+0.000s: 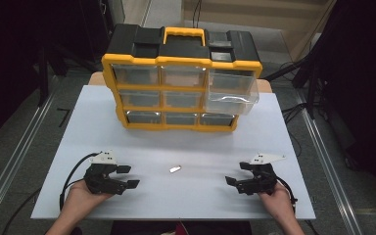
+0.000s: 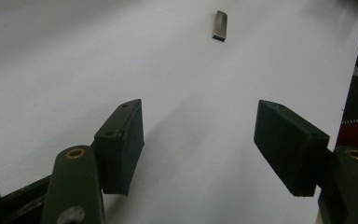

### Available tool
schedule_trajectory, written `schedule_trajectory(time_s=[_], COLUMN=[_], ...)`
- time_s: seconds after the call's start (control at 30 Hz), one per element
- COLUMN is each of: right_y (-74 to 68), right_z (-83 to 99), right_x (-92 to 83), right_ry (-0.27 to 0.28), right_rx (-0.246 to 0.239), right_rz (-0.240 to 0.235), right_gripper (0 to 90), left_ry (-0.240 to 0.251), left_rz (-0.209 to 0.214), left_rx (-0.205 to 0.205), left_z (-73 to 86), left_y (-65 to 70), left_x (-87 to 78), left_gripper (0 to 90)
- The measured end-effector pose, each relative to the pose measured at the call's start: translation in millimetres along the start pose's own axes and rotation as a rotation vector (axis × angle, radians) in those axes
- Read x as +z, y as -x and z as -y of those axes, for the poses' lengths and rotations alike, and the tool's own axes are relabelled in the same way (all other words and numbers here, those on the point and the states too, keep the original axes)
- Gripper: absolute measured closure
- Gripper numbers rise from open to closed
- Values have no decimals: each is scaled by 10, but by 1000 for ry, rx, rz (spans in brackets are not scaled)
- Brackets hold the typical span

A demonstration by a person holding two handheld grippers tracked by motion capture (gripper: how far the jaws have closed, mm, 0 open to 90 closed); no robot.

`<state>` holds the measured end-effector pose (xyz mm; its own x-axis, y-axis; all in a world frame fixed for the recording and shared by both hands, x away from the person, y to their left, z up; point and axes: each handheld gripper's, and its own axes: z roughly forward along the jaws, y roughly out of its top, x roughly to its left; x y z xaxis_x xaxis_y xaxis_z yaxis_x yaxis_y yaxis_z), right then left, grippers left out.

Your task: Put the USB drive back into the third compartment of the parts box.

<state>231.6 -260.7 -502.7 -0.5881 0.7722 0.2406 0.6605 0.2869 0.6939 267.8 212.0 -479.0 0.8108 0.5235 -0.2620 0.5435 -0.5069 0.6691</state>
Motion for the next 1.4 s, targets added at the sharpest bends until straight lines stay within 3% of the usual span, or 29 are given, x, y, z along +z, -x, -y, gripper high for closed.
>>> schedule_trajectory(time_s=[0.33,0.43,0.7,1.4], right_y=[-4,24,-4,5], right_z=[-15,-14,-25,-31], right_x=[-45,-58,-44,-39], right_ry=[31,33,5,3], right_rx=[-38,-8,-36,-20], right_rz=[39,9,9,-24], right_gripper=[136,136,136,137], left_ry=[7,13,23,17], left_rz=[12,16,21,17], left_rx=[-28,-34,-45,-45], left_z=[-6,-11,-18,-17], left_y=[-29,-32,-46,-45], left_x=[-8,-14,-25,-17], left_gripper=[296,267,247,252])
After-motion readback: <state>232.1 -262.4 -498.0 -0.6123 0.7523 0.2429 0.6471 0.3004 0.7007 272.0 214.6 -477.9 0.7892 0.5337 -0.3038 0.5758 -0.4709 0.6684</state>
